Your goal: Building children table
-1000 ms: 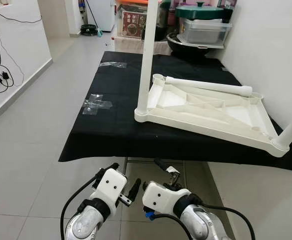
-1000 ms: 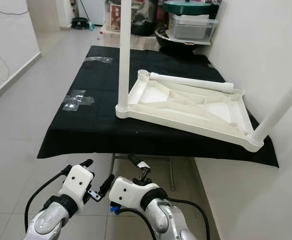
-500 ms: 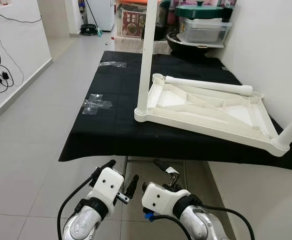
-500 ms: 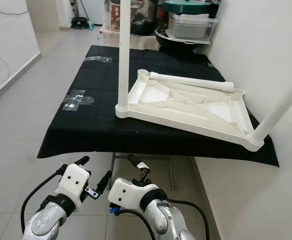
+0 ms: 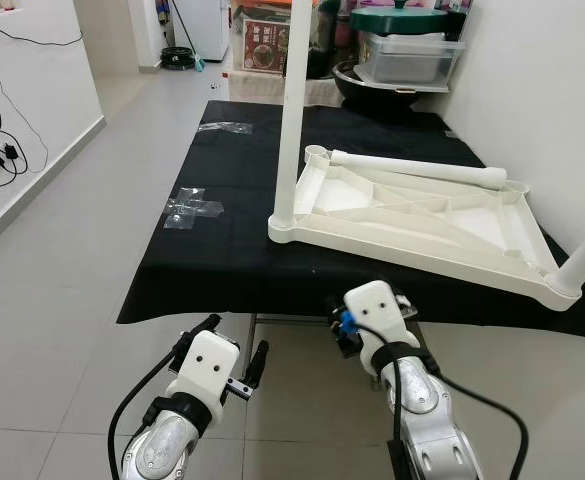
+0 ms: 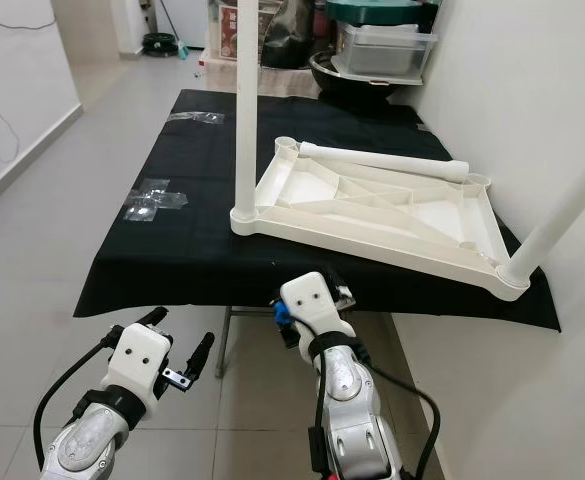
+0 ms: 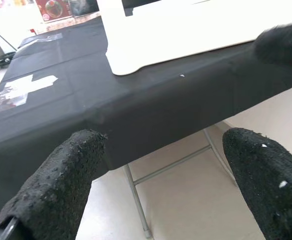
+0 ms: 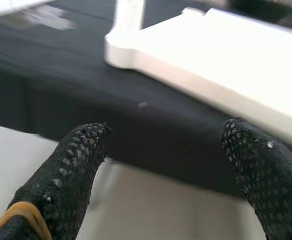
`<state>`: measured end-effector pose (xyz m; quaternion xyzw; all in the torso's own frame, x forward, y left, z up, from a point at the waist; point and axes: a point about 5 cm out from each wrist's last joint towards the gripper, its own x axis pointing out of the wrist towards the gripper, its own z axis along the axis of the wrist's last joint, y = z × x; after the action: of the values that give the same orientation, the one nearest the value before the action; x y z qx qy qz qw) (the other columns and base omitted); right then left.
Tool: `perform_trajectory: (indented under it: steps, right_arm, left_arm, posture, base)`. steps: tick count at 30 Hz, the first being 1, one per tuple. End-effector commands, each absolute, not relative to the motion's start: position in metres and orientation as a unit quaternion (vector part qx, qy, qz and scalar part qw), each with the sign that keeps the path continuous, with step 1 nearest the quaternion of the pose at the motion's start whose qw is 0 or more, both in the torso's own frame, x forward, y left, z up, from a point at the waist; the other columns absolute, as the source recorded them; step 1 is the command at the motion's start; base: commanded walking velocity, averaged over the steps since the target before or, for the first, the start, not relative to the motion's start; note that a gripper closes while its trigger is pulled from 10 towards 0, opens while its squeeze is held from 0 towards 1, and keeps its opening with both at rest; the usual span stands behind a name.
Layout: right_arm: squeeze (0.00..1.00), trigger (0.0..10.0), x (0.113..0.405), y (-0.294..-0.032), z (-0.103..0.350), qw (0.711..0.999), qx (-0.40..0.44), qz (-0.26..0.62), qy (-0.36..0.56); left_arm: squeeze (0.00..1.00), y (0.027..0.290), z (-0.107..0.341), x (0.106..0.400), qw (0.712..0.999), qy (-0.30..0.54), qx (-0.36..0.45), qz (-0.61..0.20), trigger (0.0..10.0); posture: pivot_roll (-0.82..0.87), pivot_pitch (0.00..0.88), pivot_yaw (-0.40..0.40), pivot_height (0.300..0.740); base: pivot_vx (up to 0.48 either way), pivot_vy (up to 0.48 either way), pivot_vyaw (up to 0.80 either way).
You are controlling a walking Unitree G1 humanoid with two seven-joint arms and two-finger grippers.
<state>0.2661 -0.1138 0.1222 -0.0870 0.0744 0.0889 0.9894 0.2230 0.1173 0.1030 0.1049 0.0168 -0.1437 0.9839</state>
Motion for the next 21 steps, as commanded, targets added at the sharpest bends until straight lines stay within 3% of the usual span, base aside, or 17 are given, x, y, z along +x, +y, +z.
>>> perform_trajectory:
  steps: [1,8,11,21]
  right_arm:
    - [0.0,10.0,0.264,-0.113,0.117,0.99,-0.063,0.088,0.085]
    - [0.0,10.0,0.257,-0.099,0.112,0.995,-0.018,0.079,0.061]
    - [0.0,10.0,0.257,-0.101,0.11,0.995,-0.017,0.071,0.06]
    - [0.0,10.0,0.26,-0.099,0.106,0.994,0.0,0.085,0.063]
  left_arm:
    - [0.0,0.116,0.103,0.222,0.983,0.019,0.107,-0.146,10.0]
    - [0.0,0.116,0.101,0.226,0.984,0.026,0.095,-0.146,10.0]
    - [0.0,0.117,0.1,0.227,0.984,0.03,0.096,-0.146,10.0]
    - [0.0,0.12,0.097,0.227,0.983,0.037,0.1,-0.15,10.0]
  posture:
    - [0.05,0.0,-0.069,0.74]
    - [0.06,0.0,-0.068,0.74]
    - [0.06,0.0,-0.067,0.74]
    - [0.06,0.0,-0.063,0.74]
  base:
    - [0.0,0.0,0.0]
    - [0.0,0.073,0.0]
    - [0.0,0.296,-0.64]
    - [0.0,0.467,-0.08]
